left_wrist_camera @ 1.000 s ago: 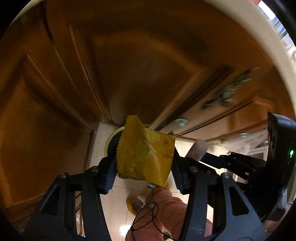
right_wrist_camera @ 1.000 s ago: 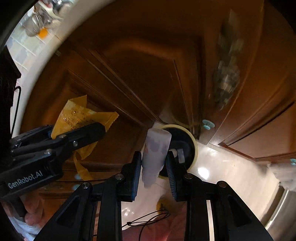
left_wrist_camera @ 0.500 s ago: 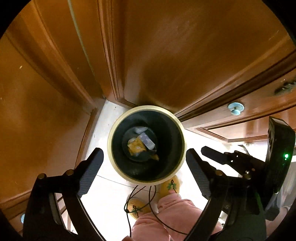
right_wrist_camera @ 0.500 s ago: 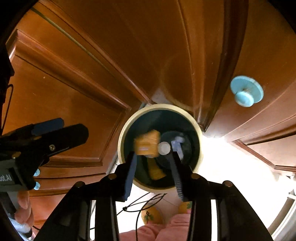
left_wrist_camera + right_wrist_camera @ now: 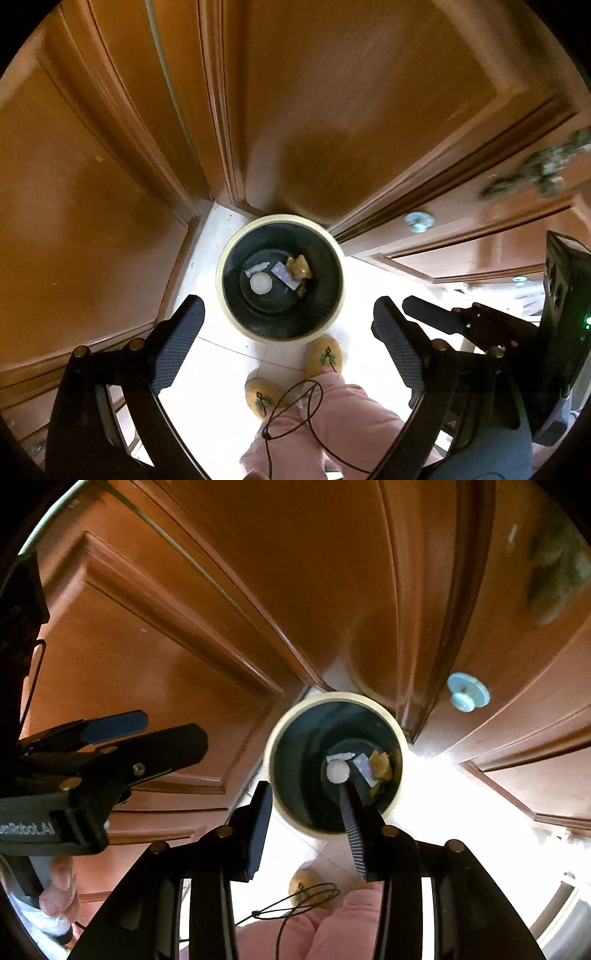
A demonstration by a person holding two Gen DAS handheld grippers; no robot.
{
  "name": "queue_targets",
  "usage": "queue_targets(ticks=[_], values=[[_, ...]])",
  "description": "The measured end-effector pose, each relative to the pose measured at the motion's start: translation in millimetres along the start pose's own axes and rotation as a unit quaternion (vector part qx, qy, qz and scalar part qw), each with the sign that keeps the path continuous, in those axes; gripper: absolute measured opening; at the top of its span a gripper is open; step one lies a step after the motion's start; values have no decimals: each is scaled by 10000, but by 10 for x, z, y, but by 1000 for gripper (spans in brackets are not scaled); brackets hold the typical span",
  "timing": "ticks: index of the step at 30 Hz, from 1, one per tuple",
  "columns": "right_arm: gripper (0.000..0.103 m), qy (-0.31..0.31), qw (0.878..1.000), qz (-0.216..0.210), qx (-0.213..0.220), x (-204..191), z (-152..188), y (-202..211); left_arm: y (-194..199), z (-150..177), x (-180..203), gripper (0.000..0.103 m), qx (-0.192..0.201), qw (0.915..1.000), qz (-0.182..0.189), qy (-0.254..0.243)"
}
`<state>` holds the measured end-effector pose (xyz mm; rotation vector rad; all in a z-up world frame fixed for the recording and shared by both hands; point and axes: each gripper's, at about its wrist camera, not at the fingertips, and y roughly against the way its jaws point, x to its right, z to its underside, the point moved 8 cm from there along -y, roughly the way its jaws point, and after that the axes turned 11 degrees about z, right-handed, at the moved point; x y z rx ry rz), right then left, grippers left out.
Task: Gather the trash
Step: 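Raise both tools back up to the counter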
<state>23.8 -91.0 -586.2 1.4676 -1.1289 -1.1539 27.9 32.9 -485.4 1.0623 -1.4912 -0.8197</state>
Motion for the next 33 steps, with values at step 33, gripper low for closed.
queue_targets(ticks=[33], values=[[53, -308, 9711, 478, 2318, -661, -990, 4887, 4189, -1052, 1647, 91, 1971, 9668, 86, -1623]])
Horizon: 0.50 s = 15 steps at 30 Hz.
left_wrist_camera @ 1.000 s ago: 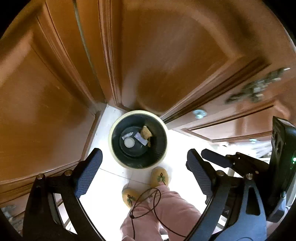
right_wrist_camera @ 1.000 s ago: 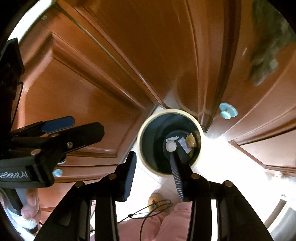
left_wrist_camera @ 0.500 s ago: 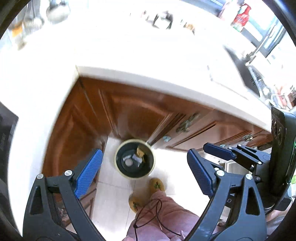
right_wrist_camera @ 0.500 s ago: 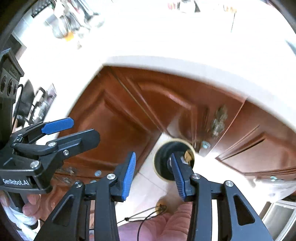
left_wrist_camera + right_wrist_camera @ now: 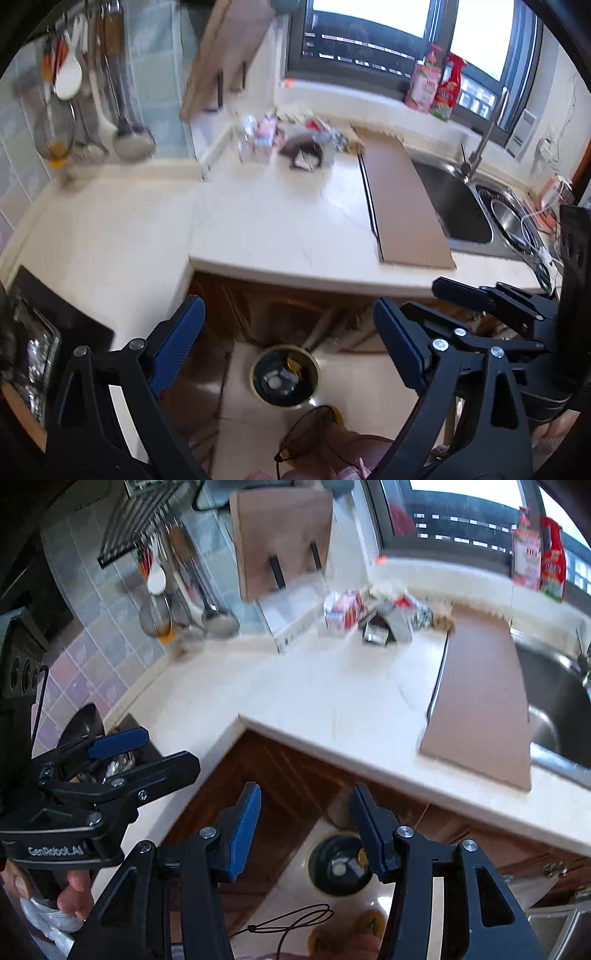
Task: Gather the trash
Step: 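Raise both tools back up to the counter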
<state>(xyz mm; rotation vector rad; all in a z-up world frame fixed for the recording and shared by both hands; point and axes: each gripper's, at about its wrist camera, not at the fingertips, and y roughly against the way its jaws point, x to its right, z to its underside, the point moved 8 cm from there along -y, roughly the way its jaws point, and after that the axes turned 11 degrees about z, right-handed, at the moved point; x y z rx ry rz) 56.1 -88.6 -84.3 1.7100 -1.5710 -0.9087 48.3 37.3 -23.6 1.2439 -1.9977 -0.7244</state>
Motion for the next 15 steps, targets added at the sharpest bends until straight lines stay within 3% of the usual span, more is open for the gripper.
queue_targets(ticks=[8, 15], values=[[57, -24, 9991, 297, 299, 167, -625, 206, 130, -514, -41, 91, 324, 9994, -123, -24], [60, -98, 9984, 399, 390, 653, -1231, -201, -365, -989, -111, 91, 279, 9993, -181, 172]])
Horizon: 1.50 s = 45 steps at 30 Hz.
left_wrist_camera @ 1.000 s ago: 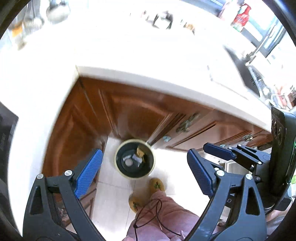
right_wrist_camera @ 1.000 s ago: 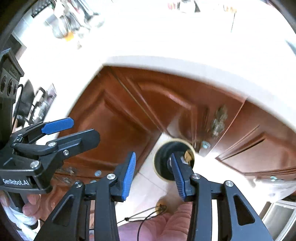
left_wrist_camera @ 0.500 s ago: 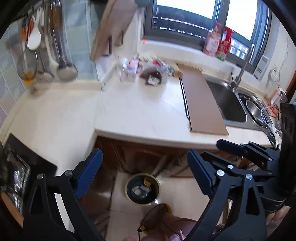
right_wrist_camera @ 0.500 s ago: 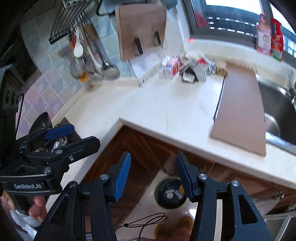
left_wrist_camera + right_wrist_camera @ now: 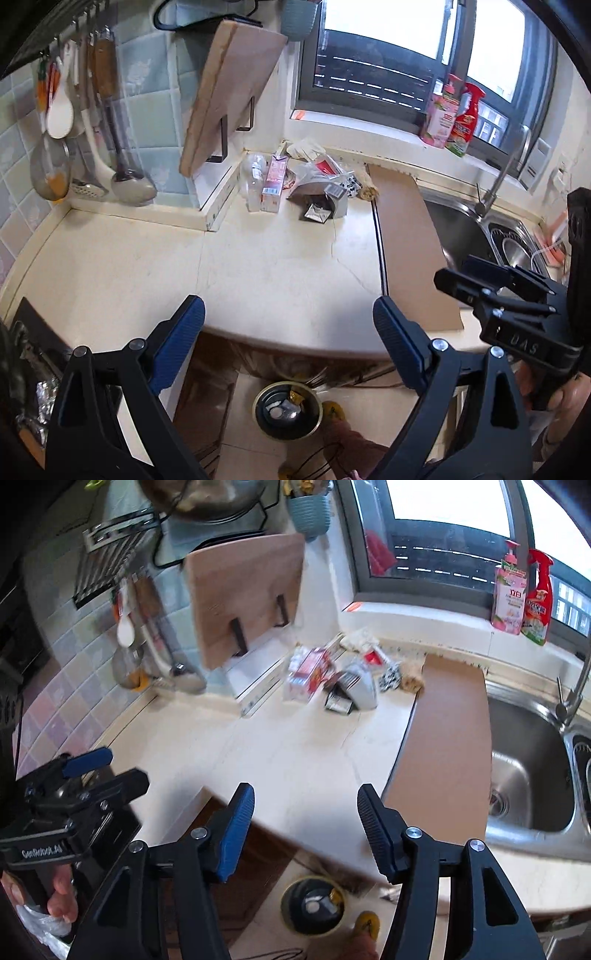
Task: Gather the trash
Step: 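Raise both tools back up to the counter, then grasp the white barcode box with the right tool while the left tool grasps the green drink pouch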
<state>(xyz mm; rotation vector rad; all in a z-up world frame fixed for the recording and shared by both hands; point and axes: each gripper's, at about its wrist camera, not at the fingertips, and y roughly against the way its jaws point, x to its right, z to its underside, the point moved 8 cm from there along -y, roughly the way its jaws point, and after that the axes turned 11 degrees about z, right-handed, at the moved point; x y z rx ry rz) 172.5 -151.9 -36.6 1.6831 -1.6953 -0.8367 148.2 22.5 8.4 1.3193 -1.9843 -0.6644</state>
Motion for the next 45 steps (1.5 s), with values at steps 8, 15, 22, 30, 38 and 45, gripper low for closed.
queue_targets(ticks=[8, 15, 22, 30, 38, 45], values=[[62, 468, 9986, 79, -242, 366, -708, -1160, -920, -567, -90, 91, -166, 9992, -192, 315], [62, 939, 9948, 98, -373, 459, -1173, -2250, -1696, -859, -301, 86, -354, 9962, -420, 674], [62, 1458, 9882, 85, -460, 285, -1310, -3145, -2247, -964, -496, 85, -496, 9917, -532, 1061], [62, 1772, 9832, 385, -230, 171, -1210, -3605, -2497, -989, -530, 85, -556, 9905, -587, 1109], [36, 1304, 9910, 296, -101, 405, -1304, -3704, -2645, -1026, -498, 85, -592, 9911, -504, 1082], [34, 489, 9987, -103, -89, 803, -1497, -3480, -2930, -1123, -360, 85, -672, 9929, -196, 957]])
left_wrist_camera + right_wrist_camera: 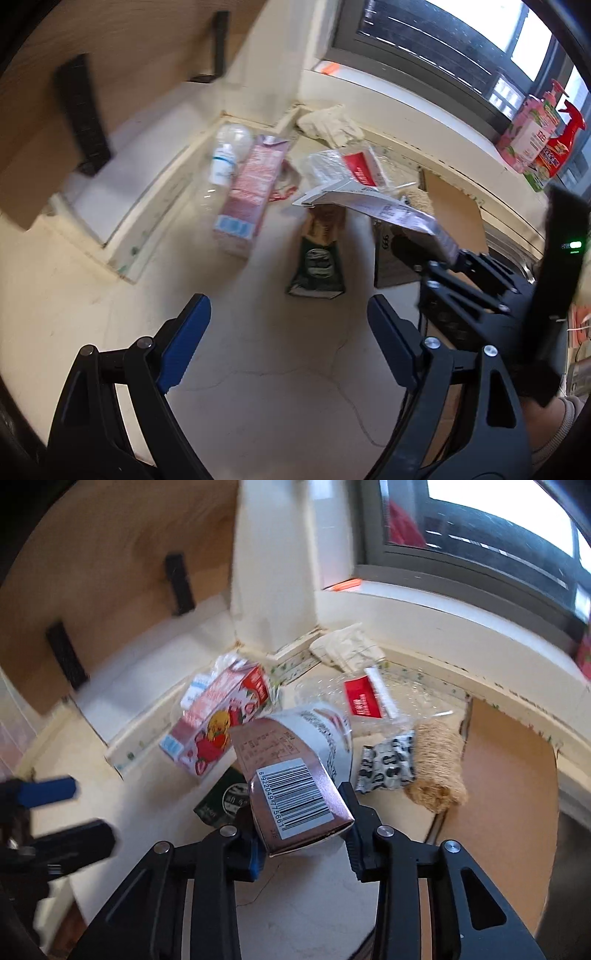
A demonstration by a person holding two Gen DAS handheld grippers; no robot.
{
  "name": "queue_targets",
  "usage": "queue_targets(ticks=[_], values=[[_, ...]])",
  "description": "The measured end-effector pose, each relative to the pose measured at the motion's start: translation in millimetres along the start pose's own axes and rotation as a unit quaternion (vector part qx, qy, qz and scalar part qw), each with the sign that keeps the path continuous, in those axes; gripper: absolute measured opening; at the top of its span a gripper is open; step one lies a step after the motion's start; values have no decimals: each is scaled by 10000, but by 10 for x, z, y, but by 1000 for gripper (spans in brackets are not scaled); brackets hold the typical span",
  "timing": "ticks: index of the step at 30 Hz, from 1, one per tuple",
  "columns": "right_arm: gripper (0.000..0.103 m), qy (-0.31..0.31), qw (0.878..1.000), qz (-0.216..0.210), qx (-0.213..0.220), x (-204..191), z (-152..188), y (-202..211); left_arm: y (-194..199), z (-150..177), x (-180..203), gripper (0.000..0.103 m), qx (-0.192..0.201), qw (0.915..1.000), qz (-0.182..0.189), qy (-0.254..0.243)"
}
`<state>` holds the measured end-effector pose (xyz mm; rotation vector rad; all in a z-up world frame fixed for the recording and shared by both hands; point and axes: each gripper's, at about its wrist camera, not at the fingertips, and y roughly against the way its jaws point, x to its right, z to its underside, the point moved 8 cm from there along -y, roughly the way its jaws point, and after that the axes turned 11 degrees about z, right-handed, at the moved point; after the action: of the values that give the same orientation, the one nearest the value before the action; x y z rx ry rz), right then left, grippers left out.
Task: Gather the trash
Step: 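Grasp the white barcode box with the right tool while the left tool grasps the green drink pouch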
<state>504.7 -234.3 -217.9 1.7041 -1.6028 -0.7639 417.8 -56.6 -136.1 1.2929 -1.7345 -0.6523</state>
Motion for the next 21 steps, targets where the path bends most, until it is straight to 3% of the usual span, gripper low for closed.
queue_targets(ticks=[7, 15, 17, 21], values=[[34, -684, 9974, -245, -2, 381, -21, 192, -433, -162, 114, 85, -274, 9995, 100, -124], [33, -1300, 9902, -507, -18, 649, -12, 272, -934, -274, 167, 85, -624, 9977, -125, -218], [33, -1374, 9890, -539, 11, 690, -8, 290, -1031, -287, 164, 77, -672, 9974, -163, -216], [32, -1502, 9867, -615, -3, 759, -12, 307, -1189, -266, 176, 47, -827, 9962, -165, -208]])
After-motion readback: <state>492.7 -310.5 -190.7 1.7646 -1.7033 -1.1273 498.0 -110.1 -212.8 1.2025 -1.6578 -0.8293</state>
